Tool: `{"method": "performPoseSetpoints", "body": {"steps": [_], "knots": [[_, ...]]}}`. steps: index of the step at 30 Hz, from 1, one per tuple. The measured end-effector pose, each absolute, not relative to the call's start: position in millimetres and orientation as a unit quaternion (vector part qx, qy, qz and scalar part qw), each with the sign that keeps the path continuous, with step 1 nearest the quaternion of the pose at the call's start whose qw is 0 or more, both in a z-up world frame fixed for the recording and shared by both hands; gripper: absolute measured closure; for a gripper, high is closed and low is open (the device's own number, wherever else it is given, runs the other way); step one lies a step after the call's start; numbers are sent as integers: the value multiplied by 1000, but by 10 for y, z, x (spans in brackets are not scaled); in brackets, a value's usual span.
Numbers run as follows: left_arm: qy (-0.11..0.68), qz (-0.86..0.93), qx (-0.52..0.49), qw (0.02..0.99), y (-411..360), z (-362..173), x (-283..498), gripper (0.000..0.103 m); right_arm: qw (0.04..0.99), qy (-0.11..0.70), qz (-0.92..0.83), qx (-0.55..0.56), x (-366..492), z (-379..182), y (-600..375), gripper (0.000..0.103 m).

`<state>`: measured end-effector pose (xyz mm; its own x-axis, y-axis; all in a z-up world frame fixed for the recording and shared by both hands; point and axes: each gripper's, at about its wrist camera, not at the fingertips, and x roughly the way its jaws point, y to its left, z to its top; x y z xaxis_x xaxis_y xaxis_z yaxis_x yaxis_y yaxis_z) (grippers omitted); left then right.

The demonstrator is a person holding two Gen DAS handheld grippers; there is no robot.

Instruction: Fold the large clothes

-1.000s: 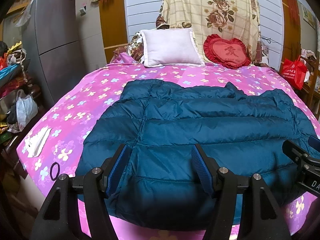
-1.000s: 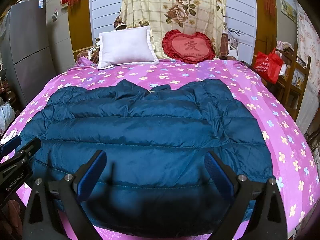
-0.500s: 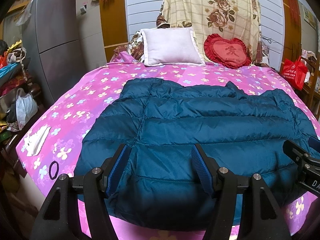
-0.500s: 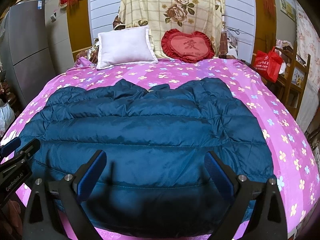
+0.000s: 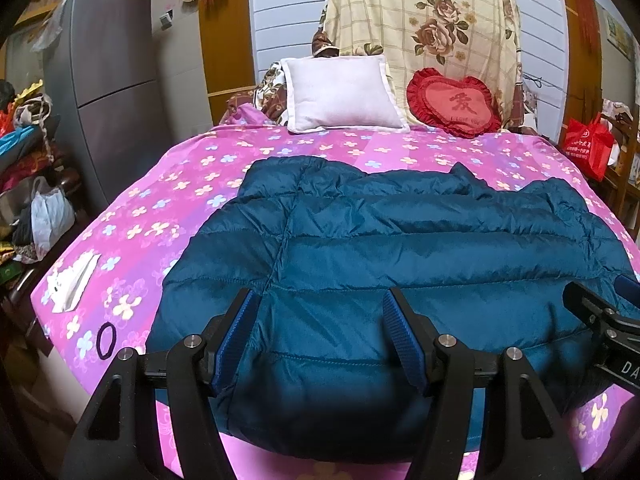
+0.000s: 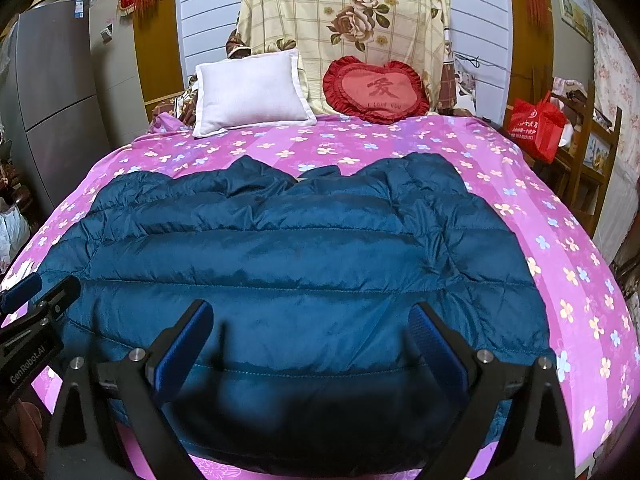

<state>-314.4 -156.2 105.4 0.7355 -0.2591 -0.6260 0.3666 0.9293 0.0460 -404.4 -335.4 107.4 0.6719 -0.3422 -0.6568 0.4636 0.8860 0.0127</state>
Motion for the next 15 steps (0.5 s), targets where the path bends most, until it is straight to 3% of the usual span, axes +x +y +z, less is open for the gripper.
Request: {"method": "performPoseSetpoints", "body": {"steps": [15], "knots": [[299, -169, 73, 936, -1512, 1081, -3120, 58, 909, 341, -221, 91, -4044, 1046, -3385, 3]]}}
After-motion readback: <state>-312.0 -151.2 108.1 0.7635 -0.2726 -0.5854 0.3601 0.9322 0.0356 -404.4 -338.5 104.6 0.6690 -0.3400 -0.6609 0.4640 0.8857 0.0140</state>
